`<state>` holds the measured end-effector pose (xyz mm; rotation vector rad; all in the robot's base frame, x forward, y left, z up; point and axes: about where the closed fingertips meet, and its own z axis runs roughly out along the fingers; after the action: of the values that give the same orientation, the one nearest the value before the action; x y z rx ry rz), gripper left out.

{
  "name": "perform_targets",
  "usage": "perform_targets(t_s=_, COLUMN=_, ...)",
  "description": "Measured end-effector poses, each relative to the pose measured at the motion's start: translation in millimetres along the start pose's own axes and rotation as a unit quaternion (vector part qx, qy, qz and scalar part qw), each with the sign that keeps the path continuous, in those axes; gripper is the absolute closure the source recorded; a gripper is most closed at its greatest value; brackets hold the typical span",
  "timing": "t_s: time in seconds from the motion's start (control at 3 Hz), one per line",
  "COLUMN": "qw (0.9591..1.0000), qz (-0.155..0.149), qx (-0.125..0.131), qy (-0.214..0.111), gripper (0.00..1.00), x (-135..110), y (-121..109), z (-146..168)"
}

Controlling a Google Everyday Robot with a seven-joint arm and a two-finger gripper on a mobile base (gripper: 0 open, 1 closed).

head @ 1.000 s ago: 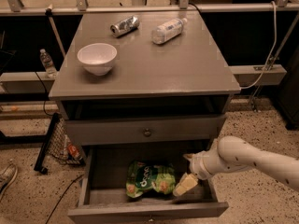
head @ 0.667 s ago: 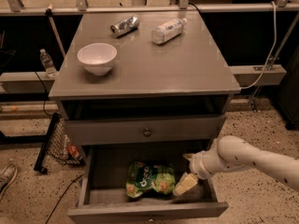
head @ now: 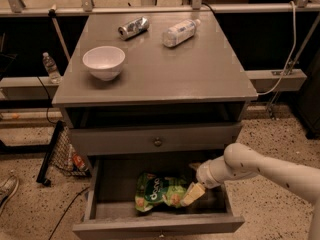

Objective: Pick green rice chip bag from middle drawer and place on counter

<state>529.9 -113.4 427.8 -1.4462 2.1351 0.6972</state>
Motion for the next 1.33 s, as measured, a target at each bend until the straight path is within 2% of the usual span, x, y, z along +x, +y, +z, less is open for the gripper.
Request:
perform_targets(t_s=0.33, qw=0.9998, qz=-0.016, qx=-0.009, qy=-0.001, gripper=0.0, x=-5.0, y=-0.4, z=18.5)
perform_targets(t_s=1.0, qw=0.9995, qz=-0.024, qx=-0.021, qy=-0.001, gripper=0.01, x=-7.4, y=1.8, z=30.7)
perform_targets(t_s=1.33, qw=0.9987, qz=-0.026, qx=-0.045, qy=-0.002, gripper=0.23, x=-5.1, y=2.7, z=47.4)
